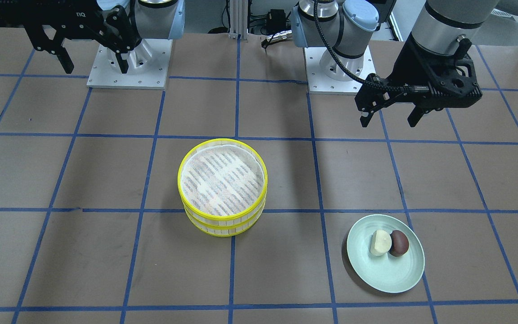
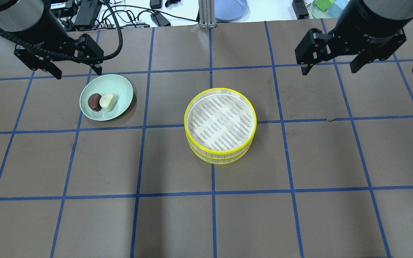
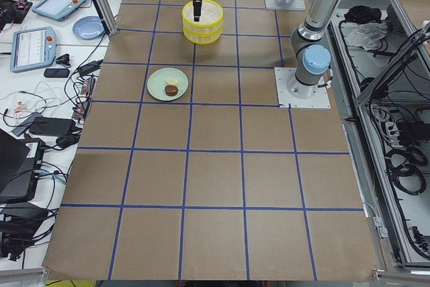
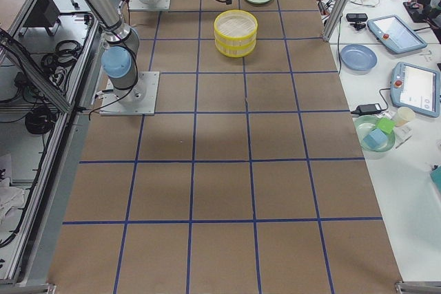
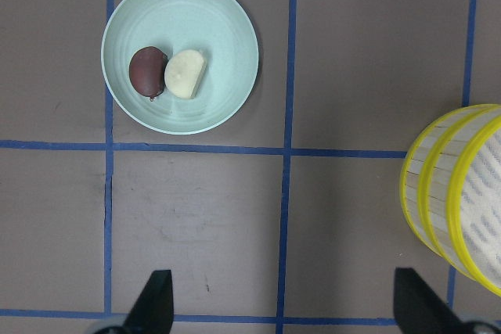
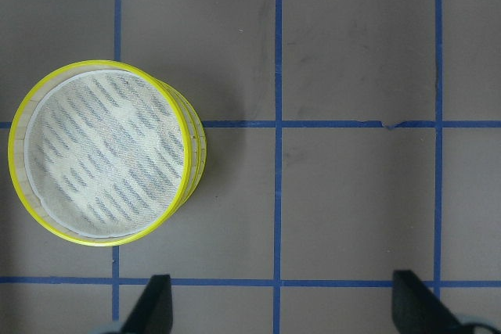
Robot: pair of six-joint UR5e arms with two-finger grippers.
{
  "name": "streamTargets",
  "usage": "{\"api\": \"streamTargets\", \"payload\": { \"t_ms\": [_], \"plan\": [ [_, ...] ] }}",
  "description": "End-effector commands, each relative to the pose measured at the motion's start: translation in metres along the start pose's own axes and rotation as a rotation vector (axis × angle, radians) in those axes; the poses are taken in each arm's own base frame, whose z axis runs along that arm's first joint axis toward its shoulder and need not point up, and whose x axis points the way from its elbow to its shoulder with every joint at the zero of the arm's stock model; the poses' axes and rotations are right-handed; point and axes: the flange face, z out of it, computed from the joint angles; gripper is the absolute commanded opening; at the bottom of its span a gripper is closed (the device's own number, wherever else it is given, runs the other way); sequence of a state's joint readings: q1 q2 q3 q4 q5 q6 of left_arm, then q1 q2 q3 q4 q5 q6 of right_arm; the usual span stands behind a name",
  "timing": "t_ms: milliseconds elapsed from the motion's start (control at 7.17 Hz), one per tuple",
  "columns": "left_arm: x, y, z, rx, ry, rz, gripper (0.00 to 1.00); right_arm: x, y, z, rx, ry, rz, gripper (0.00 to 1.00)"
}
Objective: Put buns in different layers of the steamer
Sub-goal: 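Move the right gripper to the steamer rim while the left gripper approaches the plate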
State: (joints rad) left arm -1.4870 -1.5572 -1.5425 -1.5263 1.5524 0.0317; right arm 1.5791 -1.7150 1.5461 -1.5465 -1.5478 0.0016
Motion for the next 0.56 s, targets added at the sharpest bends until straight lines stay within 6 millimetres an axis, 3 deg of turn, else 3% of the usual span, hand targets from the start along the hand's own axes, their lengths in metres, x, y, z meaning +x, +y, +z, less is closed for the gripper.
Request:
{"api": "streamTargets", "payload": {
  "t_ms": [0, 279, 419],
  "plan": [
    [-0.003, 0.000, 0.007, -0.013, 0.000, 0.003, 1.00, -0.001, 0.001, 0.001, -0.007, 0.000, 0.001, 1.00],
    [-0.008, -0.008, 0.020, -0.031, 0.003, -0.004, 1.00, -0.002, 0.002, 0.002, -0.013, 0.001, -0.001, 1.00],
    [-0.011, -0.016, 0.027, -0.023, 0.001, -0.002, 1.00, -0.002, -0.003, 0.013, -0.037, 0.011, -0.005, 1.00]
  ]
}}
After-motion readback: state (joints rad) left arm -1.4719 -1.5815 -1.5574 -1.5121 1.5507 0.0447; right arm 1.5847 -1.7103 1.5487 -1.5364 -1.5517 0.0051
